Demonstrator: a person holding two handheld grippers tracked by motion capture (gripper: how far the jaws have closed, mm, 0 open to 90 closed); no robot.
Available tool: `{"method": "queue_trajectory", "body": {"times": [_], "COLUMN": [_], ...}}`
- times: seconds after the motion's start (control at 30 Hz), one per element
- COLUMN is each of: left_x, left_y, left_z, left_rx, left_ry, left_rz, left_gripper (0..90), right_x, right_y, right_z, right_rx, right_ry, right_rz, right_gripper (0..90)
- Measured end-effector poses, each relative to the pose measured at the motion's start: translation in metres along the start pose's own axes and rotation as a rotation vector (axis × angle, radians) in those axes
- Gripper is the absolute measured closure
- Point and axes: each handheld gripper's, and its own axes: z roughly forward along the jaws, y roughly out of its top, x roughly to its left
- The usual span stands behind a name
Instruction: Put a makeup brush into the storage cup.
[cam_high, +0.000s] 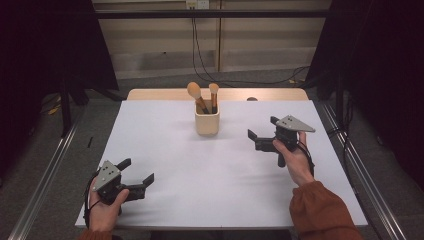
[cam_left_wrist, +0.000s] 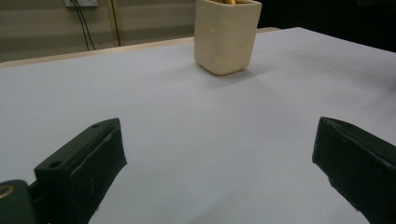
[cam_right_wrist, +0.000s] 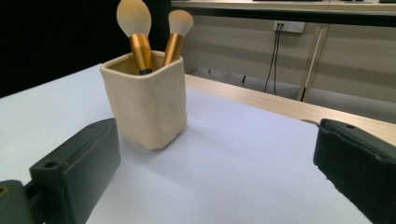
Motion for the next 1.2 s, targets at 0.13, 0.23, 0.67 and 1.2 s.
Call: {"method": "queue_trajectory", "body": {"times": [0.13,0.23,0.67,1.2], "left_x": [0.0,0.0,-0.001,-0.006], "left_y": [0.0,0.0,0.0,0.001], "left_z": [0.0,0.0,-0.001,-0.002], "left_rx": [0.001,-0.002,-0.007,-0.009], "left_ry": [-0.001,0.001,-0.007,-0.009], "left_rz": [-0.001,-0.003,0.006,0.006], "left_gripper": [2.2,2.2,2.2,2.3], "right_x": [-0.004,-0.006,-0.007,-0.011], "right_y": [-0.007,-0.01,-0.033,-0.048], "right_z": [-0.01,-0.018,-0.056,-0.097], "right_rx": [0.005,0.001,0.0,-0.018], "right_ry": [-0.013,-0.012,-0.033,-0.067], "right_rz": [0.0,0.003,0.012,0.036], "right_gripper": [0.5,0.5,1.1,1.2]}}
